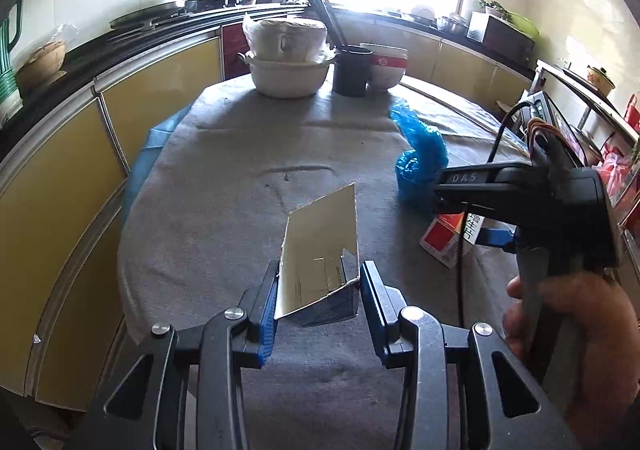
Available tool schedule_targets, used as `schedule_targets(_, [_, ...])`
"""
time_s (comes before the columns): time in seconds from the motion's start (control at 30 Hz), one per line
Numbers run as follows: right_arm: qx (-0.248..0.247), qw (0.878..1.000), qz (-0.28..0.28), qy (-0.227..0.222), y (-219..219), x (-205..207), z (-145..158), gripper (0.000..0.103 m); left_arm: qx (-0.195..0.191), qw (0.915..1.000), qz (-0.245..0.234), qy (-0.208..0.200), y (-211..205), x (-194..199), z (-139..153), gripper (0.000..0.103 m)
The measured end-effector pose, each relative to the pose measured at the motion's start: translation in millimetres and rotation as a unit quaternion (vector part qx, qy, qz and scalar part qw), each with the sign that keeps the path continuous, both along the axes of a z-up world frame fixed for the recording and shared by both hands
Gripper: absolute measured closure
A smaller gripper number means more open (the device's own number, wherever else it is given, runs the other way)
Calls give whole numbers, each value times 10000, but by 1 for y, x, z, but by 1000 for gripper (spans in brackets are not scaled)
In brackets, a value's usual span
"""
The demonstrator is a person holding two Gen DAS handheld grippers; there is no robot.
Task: Collect trash
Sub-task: 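Grasp the red-and-white medicine box with the right tool while the left tool holds the white box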
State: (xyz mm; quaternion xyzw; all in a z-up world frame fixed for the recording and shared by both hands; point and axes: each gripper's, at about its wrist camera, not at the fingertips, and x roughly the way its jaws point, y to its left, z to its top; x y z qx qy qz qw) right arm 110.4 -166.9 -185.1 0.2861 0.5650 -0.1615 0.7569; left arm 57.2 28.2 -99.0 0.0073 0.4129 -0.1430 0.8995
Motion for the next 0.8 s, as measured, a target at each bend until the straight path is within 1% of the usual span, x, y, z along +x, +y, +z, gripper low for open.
schedule_targets(0.03, [-111, 9998, 160, -59, 2, -1, 1, 35, -10, 10000, -2, 15, 0, 0, 0, 63])
schedule_targets(0.07, [-208, 9992, 321, -112, 3, -3, 3, 39, -8, 10000, 7, 26, 0, 0, 0, 63])
schedule_targets(0.17, [-318, 9970, 657, -242, 5, -13, 7, 42, -34, 10000, 45, 81, 1, 1, 0, 63])
schedule_targets(0.37, [166, 9924, 1014, -670, -15, -54, 15, 44, -49, 9998, 44, 184, -3, -4, -1, 63])
schedule_targets(0.43, [180, 9907, 1067, -820, -24, -72, 23, 44, -46, 9997, -10, 228, -8, -6, -1, 63])
schedule_targets(0.53, [469, 9843, 1165, -1243, -30, -95, 38, 46, -18, 9996, -106, 248, -17, -12, 0, 63])
schedule_targets(0.6, [507, 9792, 1255, -1512, -36, -113, 50, 46, 31, 9996, -180, 224, -25, -17, 2, 63])
schedule_targets(0.63, [448, 9766, 1319, -1636, -38, -122, 56, 46, 72, 9996, -226, 177, -31, -21, 4, 63])
schedule_targets(0.7, [51, 9765, 1439, -1603, -36, -129, 63, 47, 145, 9995, -269, 128, -37, -24, 6, 63])
schedule_targets(0.73, [-62, 9766, 1467, -1570, -38, -130, 62, 47, 144, 9995, -265, 135, -40, -25, 7, 63])
schedule_targets(0.8, [210, 9783, 1326, -1578, -48, -137, 61, 46, 113, 9995, -248, 179, -41, -27, 7, 63])
